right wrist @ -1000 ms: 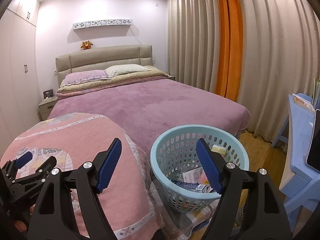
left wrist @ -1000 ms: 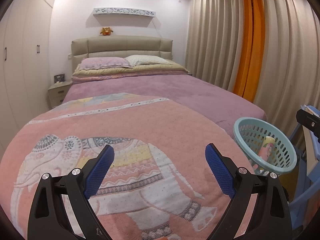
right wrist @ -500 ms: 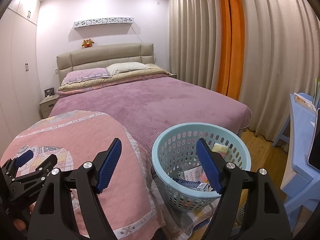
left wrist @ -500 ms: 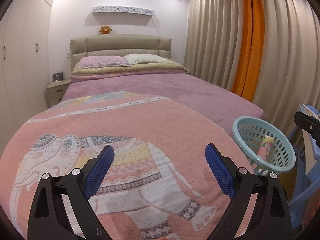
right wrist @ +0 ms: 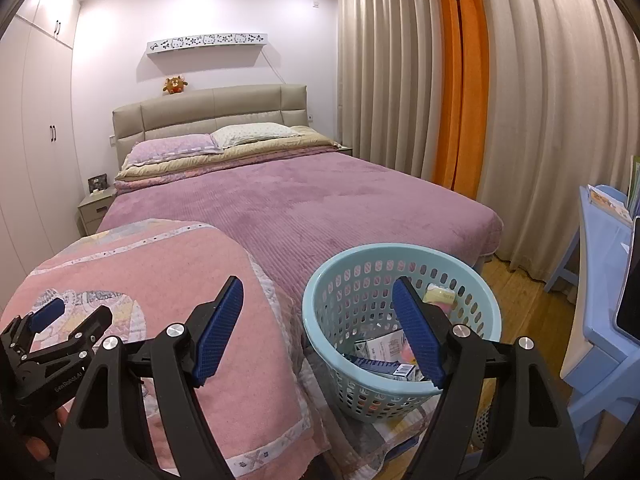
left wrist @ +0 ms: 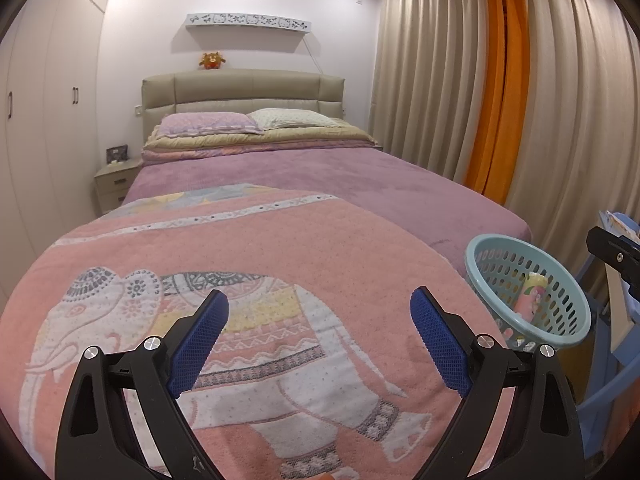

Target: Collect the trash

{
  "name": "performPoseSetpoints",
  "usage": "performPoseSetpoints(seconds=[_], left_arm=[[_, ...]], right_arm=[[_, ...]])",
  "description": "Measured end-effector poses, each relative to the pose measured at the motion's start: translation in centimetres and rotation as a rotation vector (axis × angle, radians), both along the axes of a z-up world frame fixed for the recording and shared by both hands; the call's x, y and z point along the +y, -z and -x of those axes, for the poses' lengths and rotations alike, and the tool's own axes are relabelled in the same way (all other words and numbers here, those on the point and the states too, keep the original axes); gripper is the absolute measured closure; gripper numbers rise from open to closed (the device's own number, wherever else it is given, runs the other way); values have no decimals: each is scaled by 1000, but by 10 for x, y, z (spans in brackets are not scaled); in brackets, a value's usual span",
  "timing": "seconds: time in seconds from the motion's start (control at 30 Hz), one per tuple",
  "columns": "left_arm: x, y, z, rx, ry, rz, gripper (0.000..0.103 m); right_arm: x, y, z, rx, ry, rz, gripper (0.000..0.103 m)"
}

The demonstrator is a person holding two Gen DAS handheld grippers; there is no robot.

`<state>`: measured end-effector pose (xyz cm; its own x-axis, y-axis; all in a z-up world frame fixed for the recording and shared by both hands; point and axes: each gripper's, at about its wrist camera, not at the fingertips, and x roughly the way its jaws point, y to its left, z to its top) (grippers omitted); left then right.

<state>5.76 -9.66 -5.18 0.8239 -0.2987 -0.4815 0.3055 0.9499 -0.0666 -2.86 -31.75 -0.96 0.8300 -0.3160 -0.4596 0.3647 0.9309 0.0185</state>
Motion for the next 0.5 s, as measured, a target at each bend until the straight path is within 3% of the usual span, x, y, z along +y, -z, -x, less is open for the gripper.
performPoseSetpoints(seconds=[0.5], left_arm=[[0,0,0,1,2,-1,13]], right_arm=[[0,1,-3,11,-2,3,30]])
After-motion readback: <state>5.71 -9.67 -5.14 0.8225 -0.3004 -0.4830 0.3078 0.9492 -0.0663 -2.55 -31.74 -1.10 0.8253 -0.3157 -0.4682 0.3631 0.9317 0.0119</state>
